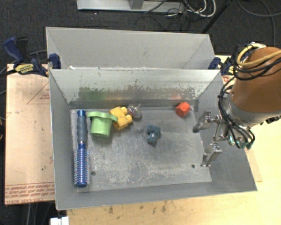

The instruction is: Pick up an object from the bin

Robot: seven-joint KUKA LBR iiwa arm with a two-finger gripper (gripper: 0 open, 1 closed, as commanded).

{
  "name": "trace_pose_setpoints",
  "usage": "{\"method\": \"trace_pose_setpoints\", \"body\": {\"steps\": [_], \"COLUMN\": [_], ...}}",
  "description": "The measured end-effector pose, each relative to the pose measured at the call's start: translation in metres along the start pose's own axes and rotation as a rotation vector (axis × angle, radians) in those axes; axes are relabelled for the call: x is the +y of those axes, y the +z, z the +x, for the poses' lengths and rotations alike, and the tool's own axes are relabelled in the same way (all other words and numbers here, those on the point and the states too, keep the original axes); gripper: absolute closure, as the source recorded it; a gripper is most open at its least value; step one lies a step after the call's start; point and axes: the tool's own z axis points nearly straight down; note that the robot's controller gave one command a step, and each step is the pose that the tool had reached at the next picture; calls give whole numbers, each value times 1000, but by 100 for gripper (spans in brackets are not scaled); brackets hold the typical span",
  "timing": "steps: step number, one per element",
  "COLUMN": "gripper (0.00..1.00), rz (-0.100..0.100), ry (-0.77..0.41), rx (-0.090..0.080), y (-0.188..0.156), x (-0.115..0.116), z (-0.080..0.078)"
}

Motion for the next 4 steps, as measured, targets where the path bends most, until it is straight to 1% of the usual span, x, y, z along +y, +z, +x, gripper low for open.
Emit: {"method": "trace_pose_setpoints", "body": {"steps": [1, 2, 3, 4], "gripper": [0, 0, 0, 0], "rz": [-2, -2, -2, -2], "ry": [-112, 5, -47, 41], "rx": [-2, -10, -8, -10], "y": [100, 123, 138, 126], "x": [77, 116, 177, 248], "z": [-50, -103, -128, -142]}}
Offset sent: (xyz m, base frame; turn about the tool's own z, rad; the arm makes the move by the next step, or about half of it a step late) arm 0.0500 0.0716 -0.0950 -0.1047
